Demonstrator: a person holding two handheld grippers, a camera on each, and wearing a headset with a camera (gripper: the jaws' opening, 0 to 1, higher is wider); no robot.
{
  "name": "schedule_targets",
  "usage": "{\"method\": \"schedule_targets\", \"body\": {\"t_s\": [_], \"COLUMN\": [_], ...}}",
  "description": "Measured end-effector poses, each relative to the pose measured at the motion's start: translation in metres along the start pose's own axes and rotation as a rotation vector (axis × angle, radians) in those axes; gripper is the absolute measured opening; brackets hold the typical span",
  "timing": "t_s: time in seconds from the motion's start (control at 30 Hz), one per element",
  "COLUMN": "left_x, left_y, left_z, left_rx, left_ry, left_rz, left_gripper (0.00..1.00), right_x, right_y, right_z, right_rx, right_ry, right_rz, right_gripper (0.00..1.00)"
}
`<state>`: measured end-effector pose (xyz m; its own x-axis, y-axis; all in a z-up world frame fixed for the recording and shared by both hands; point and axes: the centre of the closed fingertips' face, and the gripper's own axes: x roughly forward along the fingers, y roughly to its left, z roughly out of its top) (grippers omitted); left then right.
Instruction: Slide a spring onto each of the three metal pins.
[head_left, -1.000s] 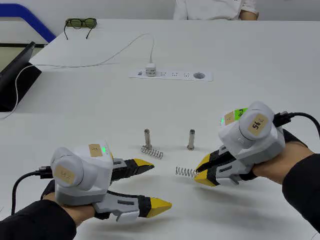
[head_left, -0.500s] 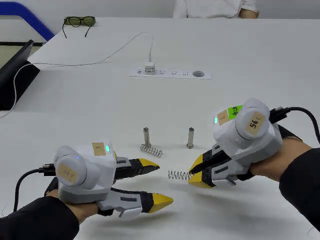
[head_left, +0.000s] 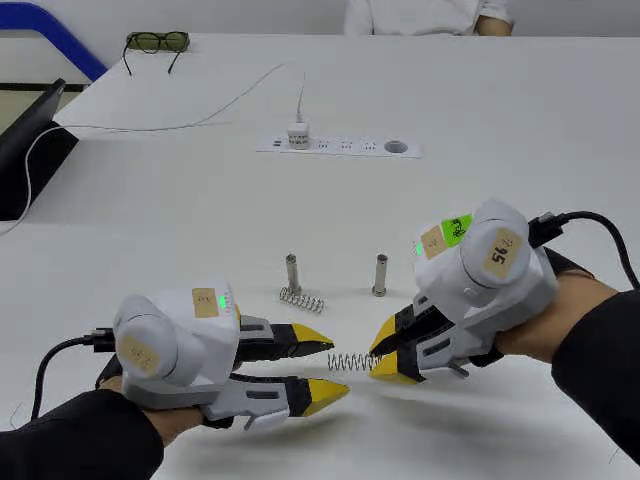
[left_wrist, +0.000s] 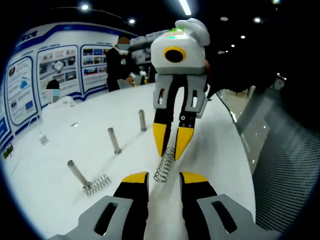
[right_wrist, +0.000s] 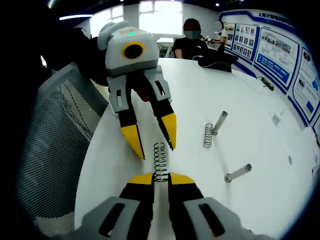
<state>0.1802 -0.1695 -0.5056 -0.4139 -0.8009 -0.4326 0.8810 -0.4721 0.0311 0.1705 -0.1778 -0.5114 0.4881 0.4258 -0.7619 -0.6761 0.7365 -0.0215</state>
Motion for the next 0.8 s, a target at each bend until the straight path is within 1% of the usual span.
{"method": "schedule_targets", "body": {"t_s": [0.17,0.5,0.63,0.8], "left_x": [0.0010,0.0020,0.0021,0.0020], "left_y": [-0.0025,-0.0047,-0.0049,-0.0049], "left_z": [0.0007,-0.0020,-0.0018,-0.0019], "left_rx": [0.014,0.031,0.035,0.036], "left_ry": [-0.002,0.010,0.010,0.011], "left_rz": [-0.011,-0.020,-0.021,-0.022], "left_gripper": [0.17,0.13,0.13,0.12], "right_x": [-0.0003,-0.0014,-0.0027,-0.0072], "right_y": [0.0029,0.0079,0.0084,0.0087], "right_z": [0.0007,0.0044,0.0054,0.0103], "right_rx": [-0.013,-0.038,-0.038,-0.034], "right_ry": [0.002,-0.001,-0.001,-0.015], "right_rz": [0.011,0.028,0.030,0.030], "right_gripper": [0.12,0.12,0.12,0.12]}}
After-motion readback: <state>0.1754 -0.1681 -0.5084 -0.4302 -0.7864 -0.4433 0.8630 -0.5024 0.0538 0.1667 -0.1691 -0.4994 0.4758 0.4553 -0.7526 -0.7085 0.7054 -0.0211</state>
